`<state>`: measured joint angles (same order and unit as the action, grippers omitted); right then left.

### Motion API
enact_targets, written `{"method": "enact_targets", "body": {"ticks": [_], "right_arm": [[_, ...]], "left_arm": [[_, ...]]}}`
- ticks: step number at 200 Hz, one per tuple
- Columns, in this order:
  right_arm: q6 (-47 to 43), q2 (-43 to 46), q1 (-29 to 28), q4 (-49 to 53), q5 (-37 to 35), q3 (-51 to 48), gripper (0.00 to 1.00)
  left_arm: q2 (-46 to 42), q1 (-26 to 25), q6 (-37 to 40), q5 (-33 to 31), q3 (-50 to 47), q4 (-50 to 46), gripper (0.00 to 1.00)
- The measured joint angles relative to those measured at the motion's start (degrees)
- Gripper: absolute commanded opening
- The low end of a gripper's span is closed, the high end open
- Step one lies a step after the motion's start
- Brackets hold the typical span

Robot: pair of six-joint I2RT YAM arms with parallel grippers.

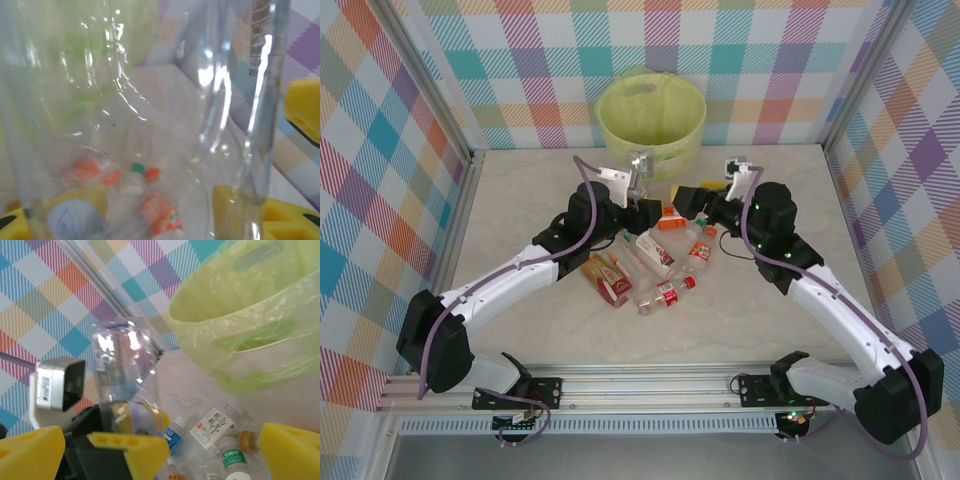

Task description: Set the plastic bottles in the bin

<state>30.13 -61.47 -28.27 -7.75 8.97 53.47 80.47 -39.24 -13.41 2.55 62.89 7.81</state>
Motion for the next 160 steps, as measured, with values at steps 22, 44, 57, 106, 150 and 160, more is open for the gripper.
{"method": "enact_targets", "body": {"ticks": [22, 44, 57, 106, 150, 160], "right_arm": [[-0.5, 2.9, 0.0, 0.5, -3.5, -2.3, 1.00], [-0.7, 4.5, 0.0, 1.2, -5.5, -4.0, 1.00], [-0.7, 5.2, 0.0, 1.1, -5.4, -5.1, 1.00], [-0.7, 5.7, 0.0, 1.0, -3.1, -6.3, 1.00], [-2.0, 5.3, 0.0, 1.6, 0.3, -6.1, 1.00], [-2.2, 4.9, 0.0, 2.2, 1.0, -5.9, 1.00]], "left_arm": [[0.0, 0.2, 2.8, -5.7, 3.8, 0.5, 0.56], [1.2, 0.4, 5.4, -10.3, 8.7, 2.9, 0.56], [3.1, 0.7, 6.4, -13.8, 11.9, 4.2, 0.57], [13.6, 3.9, 7.5, -20.6, 21.8, 7.5, 0.59], [22.0, 7.3, 8.3, -21.5, 29.8, 8.3, 0.59], [24.1, 7.9, 8.5, -20.7, 32.9, 7.6, 0.58]]}}
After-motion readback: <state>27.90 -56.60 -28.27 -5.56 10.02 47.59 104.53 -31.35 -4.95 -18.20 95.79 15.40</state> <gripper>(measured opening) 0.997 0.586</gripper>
